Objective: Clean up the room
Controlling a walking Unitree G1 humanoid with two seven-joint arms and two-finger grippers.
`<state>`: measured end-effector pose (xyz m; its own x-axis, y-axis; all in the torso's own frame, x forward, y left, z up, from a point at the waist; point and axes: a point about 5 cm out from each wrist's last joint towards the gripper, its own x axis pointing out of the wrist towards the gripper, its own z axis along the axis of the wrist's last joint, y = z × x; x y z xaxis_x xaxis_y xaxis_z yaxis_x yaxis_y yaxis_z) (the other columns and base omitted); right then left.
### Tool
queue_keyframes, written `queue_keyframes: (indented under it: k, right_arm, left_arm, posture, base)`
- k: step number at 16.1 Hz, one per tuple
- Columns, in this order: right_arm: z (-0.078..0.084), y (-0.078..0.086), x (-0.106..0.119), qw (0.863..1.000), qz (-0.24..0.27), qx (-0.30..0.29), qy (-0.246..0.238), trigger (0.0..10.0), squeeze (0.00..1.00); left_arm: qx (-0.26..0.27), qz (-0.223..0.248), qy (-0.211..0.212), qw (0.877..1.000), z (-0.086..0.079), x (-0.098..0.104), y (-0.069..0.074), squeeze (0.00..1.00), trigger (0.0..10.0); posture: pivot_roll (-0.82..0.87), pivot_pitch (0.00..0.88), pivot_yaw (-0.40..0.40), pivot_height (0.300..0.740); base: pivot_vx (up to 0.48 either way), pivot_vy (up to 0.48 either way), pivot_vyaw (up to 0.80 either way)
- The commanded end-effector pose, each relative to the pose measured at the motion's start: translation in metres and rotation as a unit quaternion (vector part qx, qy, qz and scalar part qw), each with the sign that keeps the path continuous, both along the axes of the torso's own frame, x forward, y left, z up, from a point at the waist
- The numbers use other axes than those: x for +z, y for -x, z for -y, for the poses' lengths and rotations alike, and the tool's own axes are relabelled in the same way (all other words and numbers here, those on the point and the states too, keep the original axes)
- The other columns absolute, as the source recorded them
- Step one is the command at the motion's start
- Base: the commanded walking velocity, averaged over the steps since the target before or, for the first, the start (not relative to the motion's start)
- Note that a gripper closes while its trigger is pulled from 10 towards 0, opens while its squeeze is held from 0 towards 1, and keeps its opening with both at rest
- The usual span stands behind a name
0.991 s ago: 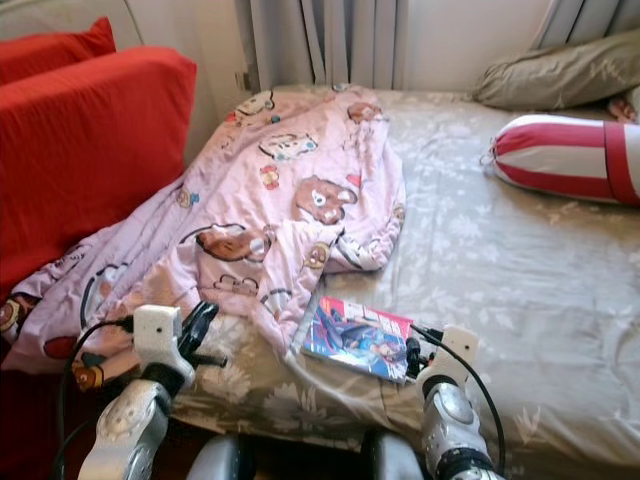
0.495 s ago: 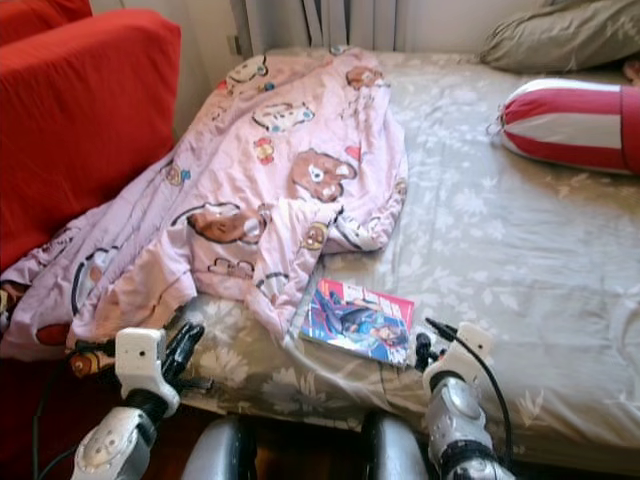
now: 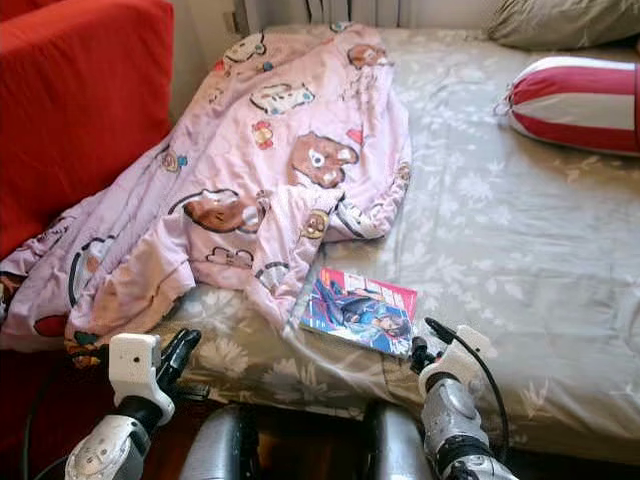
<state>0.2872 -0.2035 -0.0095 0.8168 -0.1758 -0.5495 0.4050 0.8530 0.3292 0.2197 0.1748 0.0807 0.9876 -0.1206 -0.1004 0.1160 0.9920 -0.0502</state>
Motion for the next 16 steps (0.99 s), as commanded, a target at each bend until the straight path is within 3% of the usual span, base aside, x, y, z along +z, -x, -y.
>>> queue_keyframes:
  k: [1, 8, 13, 14, 16]
  right_arm:
    - [-0.003, 0.005, -0.006, 1.0, -0.015, -0.004, -0.009, 10.0, 0.0]
    - [-0.014, -0.011, 0.007, 0.999, 0.019, 0.013, -0.028, 10.0, 0.0]
    - [-0.011, -0.008, 0.004, 1.0, 0.003, 0.004, -0.017, 10.0, 0.0]
    - [-0.011, -0.006, 0.002, 1.0, -0.001, 0.002, -0.018, 7.7, 0.0]
    - [-0.01, -0.006, 0.002, 1.0, -0.001, 0.003, -0.017, 1.7, 0.0]
  left_arm:
    - [-0.001, -0.005, -0.001, 1.0, -0.001, 0.001, 0.004, 0.0, 10.0]
    - [0.002, -0.012, -0.004, 1.0, -0.001, 0.006, 0.013, 0.0, 10.0]
    - [0.003, -0.021, -0.004, 1.0, -0.001, 0.005, 0.018, 0.0, 10.0]
    - [0.005, -0.022, -0.005, 1.0, -0.001, 0.005, 0.018, 0.0, 10.0]
    - [0.005, -0.023, -0.005, 1.0, -0.001, 0.005, 0.018, 0.0, 10.0]
  posture:
    - [0.16, 0.19, 0.054, 0.595]
    - [0.18, 0.221, 0.057, 0.595]
    - [0.18, 0.229, 0.058, 0.595]
    - [0.18, 0.229, 0.056, 0.595]
    - [0.18, 0.227, 0.056, 0.595]
  base:
    - [0.0, 0.0, 0.0]
    - [0.0, 0.0, 0.0]
    - [0.0, 0.0, 0.0]
    - [0.0, 0.0, 0.0]
    - [0.0, 0.0, 0.0]
